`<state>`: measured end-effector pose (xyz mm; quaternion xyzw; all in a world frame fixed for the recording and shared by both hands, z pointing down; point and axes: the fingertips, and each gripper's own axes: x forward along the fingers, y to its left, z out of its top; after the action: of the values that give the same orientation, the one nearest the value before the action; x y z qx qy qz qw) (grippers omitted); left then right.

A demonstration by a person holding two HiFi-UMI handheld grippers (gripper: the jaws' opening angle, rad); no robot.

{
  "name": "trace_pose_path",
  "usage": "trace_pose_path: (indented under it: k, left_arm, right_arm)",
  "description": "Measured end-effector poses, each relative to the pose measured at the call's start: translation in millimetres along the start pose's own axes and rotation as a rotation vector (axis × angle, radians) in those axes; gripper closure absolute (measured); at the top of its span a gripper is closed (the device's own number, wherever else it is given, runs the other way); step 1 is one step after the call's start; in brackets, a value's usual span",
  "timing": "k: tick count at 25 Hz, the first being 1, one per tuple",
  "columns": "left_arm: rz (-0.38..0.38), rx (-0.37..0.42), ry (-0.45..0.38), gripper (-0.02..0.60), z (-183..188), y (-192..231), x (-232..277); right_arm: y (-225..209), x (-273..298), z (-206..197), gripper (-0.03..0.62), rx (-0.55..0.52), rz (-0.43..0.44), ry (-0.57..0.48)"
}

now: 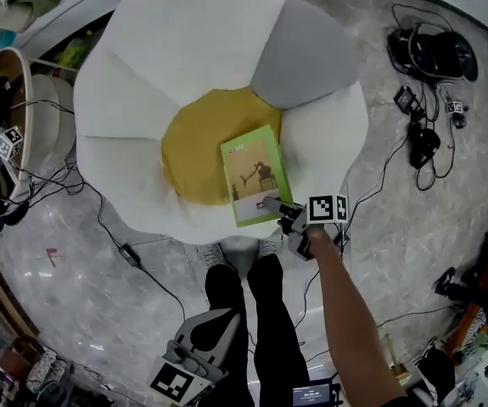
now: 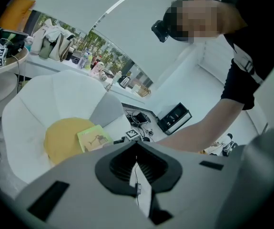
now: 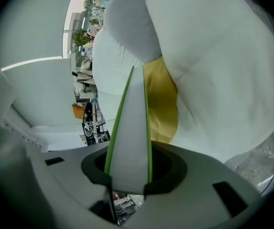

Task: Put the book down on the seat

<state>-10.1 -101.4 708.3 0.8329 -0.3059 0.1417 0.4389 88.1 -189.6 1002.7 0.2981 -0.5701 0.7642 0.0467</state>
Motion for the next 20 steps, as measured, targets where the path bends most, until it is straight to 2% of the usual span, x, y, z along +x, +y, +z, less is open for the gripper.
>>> trace_pose_path:
  k: [4,7,13,20]
  left_arm:
    - [0.005,-0.001,0.009,0.569,-3.8,6.1,-1.3]
    - [0.003,0.002,0.012,0.569,-3.3,7.3,-0.7]
    - [0.007,0.013,0.02,0.569,-3.0,9.5,3.0]
    - [0.017,0.015,0.02,0.569,-3.1,12.2,12.1]
  right_arm:
    - [-7.1,0.6,-0.4,0.442,0.016,0.007,-0.007]
    - [-18.8,-4.5,3.7,0.442,0.02,-0.018,-0.058]
    - [-39.1,-8.9,5.6,0.422,-0.004,-0.111,-0.094]
    - [-64.7,-18.8,6.7,0.338,-0.014,-0.256,-0.126]
